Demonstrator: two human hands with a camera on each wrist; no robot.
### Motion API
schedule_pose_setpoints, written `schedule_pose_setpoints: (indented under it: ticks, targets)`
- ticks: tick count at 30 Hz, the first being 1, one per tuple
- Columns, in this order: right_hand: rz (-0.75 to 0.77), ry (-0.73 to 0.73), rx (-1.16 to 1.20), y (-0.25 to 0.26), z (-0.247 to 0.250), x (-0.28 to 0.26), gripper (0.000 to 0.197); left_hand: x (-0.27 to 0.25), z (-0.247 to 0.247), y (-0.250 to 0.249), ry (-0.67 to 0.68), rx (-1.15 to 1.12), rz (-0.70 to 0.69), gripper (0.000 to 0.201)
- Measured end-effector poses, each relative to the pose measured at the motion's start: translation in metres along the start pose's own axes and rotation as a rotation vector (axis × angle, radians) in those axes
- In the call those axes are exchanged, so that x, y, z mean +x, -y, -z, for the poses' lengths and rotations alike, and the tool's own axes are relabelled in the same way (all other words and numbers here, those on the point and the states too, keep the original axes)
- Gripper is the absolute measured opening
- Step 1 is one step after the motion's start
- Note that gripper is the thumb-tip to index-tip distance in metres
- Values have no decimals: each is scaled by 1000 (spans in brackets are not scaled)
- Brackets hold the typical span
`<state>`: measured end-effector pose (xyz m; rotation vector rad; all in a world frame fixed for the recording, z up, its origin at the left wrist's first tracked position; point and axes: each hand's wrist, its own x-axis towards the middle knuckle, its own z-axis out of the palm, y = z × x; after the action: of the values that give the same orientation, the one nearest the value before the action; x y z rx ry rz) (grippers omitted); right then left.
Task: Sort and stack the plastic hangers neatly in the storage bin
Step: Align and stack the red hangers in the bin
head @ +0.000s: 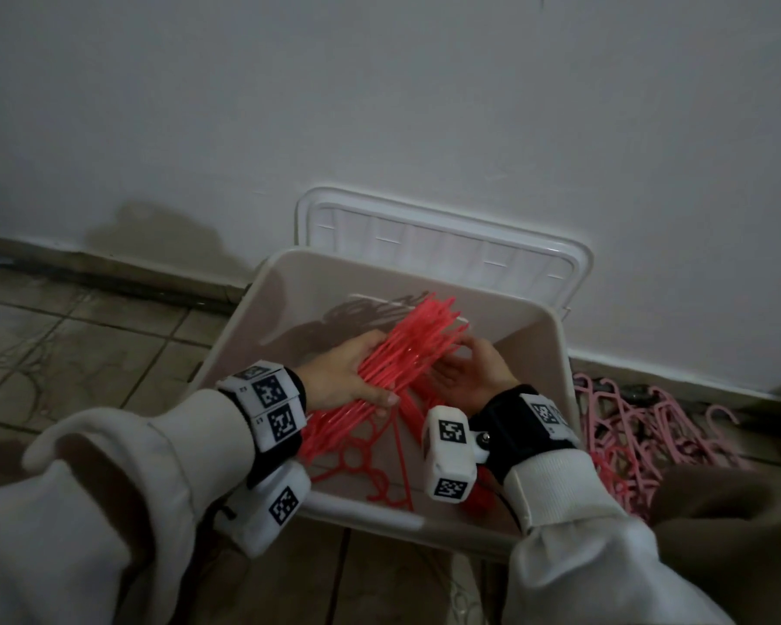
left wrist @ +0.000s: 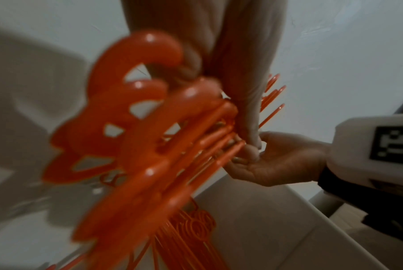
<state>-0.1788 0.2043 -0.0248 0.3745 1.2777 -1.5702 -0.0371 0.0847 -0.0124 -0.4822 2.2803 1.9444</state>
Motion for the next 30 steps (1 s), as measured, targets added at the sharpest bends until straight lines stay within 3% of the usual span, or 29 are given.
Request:
schedule_pose_setpoints:
  ticks: [7, 10, 12, 14, 17, 20, 21, 23, 26, 30]
  targets:
    - [62, 66, 82, -5, -2, 1, 36, -4, -8, -8, 10, 127, -32, 55]
    - [98, 270, 163, -8, -5, 1, 39, -5, -13, -7, 87, 64, -6, 55]
    - [91, 391, 185, -11, -6, -4, 25, -6, -16, -6, 128, 9, 1, 55]
    - [89, 441, 222, -13, -4, -5, 43, -5, -18, -4, 125, -6, 12, 58]
    - [114, 320, 276, -6, 0, 0, 39, -3, -16, -3, 61, 95, 17, 63]
    - [109, 164, 219, 1, -4, -9, 10, -2, -13, -1, -36, 245, 19, 69]
    - [107, 127, 226, 4, -2, -9, 17, -1, -11, 1, -85, 304, 13, 71]
    - [112, 109, 224, 6, -4, -9, 25, 1, -10, 4, -192, 422, 3, 73]
    - [125, 150, 221, 7, -8, 0, 15, 4, -8, 6, -336, 486, 5, 66]
    - [157, 254, 112, 11, -8, 12, 18, 10, 2, 9, -419, 343, -29, 53]
